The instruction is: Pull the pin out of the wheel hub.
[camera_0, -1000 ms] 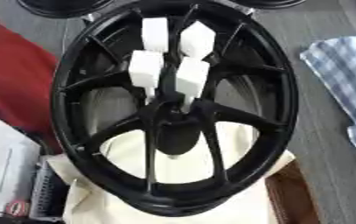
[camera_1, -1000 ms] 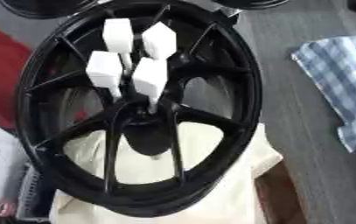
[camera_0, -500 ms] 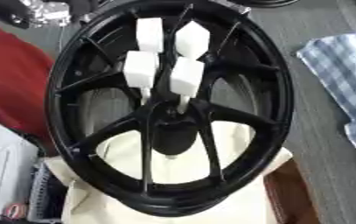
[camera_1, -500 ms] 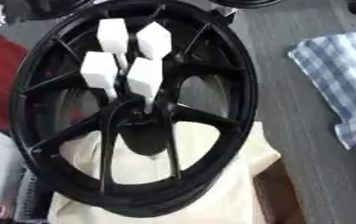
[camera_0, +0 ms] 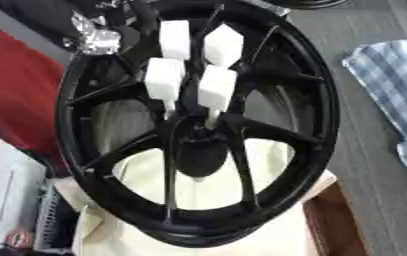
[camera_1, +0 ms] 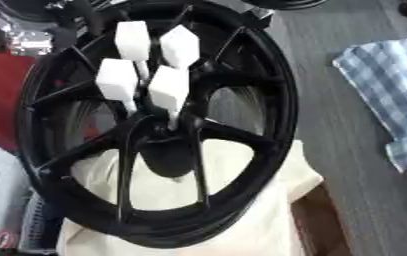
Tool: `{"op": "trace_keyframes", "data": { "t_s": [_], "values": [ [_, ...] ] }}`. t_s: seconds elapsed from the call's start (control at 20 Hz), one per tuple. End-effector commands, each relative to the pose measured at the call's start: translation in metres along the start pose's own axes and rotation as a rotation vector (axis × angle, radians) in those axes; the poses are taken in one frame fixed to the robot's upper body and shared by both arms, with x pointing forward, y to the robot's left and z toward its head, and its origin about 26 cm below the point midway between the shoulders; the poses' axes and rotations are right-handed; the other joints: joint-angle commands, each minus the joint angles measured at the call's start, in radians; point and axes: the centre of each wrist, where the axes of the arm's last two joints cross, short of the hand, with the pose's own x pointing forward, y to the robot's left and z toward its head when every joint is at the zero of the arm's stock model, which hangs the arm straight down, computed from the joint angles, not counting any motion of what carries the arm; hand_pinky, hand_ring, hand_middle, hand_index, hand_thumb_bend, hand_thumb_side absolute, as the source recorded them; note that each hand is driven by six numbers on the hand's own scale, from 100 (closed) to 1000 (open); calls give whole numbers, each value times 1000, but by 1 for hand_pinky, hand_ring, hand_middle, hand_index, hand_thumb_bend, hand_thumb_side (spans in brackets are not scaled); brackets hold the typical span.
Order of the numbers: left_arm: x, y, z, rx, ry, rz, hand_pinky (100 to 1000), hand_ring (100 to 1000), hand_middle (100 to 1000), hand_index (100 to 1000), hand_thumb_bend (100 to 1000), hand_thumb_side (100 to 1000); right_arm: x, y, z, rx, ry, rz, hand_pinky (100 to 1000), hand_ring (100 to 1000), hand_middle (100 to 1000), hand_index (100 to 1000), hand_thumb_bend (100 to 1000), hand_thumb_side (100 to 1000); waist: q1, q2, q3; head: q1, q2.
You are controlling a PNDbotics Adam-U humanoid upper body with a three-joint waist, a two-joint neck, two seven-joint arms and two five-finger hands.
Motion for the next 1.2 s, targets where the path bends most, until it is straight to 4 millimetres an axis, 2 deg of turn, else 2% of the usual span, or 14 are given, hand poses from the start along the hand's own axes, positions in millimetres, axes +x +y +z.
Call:
{"op": "trace_keyframes", "data": {
  "t_s": [0.05,0.2,0.35,0.6,0.8,1.0,1.2],
  "values": [
    [5,4,3,-6,2,-42,777,672,763,853,131,520,6,-3,-5,15,-11,4,992,1000,869,885,100,593,-3,-20,-2,-3,5],
    [3,1,-1,-22,-9,-46,779,668,774,860,169,575,6,-2,-6,19,-11,-2,993,1000,870,884,100,594,-3,-20,-4,-6,5],
    [1,-2,-3,-32,-12,-39,795,691,784,863,168,603,6,-2,-6,22,-10,-6,993,1000,869,884,100,595,-2,-17,-5,-8,5],
    [-3,-5,-5,-43,-20,-9,825,736,813,871,157,624,5,-2,-7,19,-6,-12,994,1000,866,882,100,597,-1,-13,-8,-9,5],
    [-4,-6,-4,-43,-12,9,822,729,811,883,173,641,5,-1,-7,16,-3,-15,994,1000,864,881,100,597,-1,-10,-9,-7,5],
    [-2,-7,-3,-38,27,-5,823,734,811,886,277,693,5,-1,-7,17,-2,-15,993,1000,863,880,100,598,-2,-8,-9,-6,5],
    [-1,-8,-4,-35,60,-7,806,712,800,888,275,716,4,0,-6,15,2,-15,994,1000,863,879,100,600,-3,-7,-10,-4,5]
  ]
}}
